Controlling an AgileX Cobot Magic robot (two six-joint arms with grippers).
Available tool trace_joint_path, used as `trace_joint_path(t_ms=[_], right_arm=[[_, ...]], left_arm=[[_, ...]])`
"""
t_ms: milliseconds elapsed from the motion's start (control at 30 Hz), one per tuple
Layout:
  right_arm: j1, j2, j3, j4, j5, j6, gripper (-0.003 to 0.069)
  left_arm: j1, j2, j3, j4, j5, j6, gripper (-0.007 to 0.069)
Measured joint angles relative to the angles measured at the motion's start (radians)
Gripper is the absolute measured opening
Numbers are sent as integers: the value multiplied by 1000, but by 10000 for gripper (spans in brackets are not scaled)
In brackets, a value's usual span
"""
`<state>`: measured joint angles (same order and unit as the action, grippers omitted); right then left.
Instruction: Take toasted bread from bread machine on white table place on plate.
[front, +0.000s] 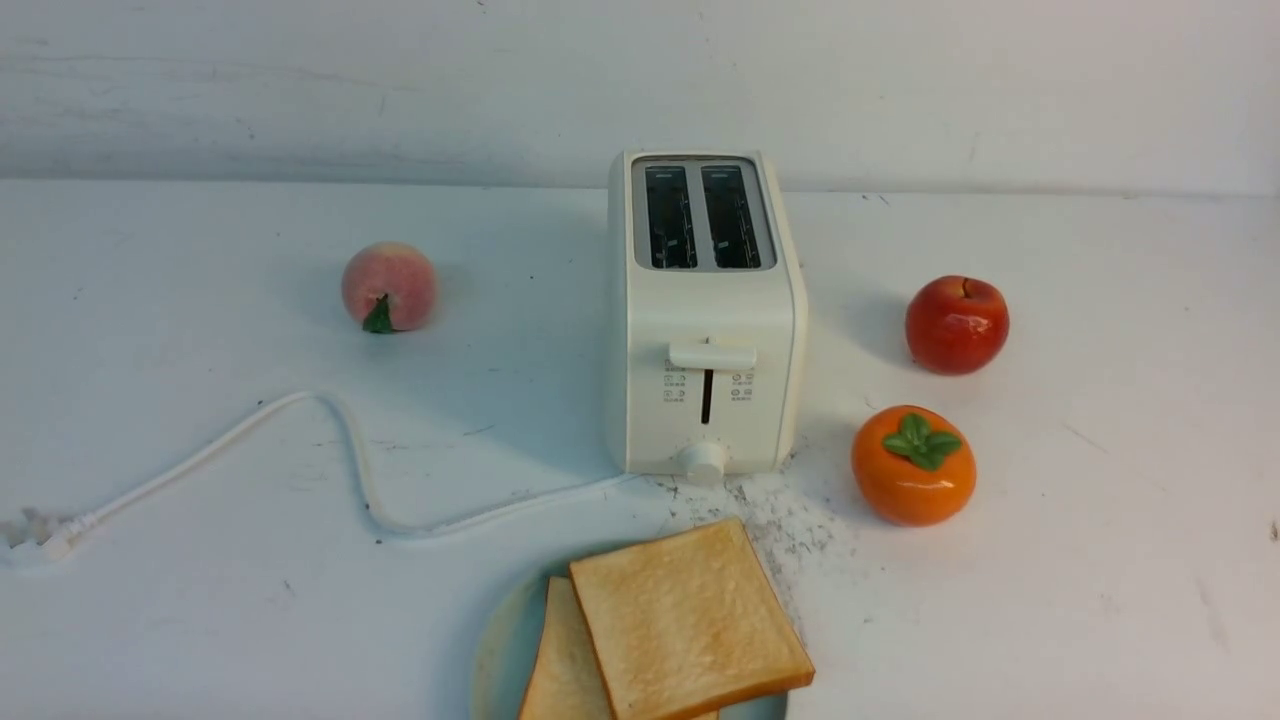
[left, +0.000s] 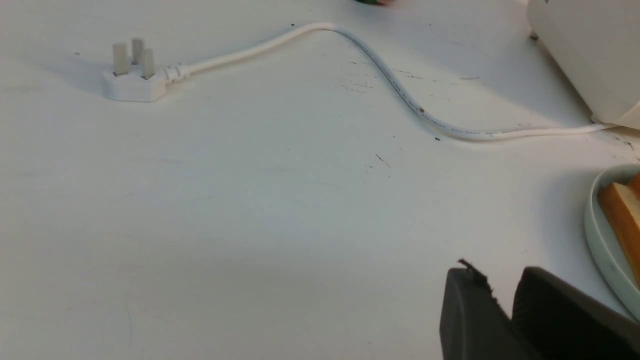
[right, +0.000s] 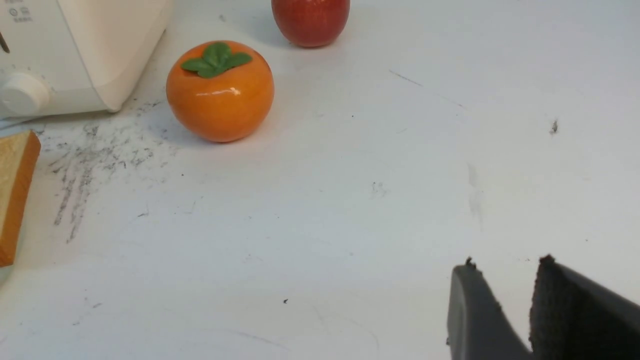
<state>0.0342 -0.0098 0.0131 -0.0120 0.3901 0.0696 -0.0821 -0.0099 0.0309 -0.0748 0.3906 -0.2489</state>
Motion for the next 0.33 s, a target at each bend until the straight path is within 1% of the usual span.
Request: trace_joint_path(t_ms=[333], right_arm=[[0,0,0,0,0,0,202]], left_arm=[[0,0,0,0,0,0,141]])
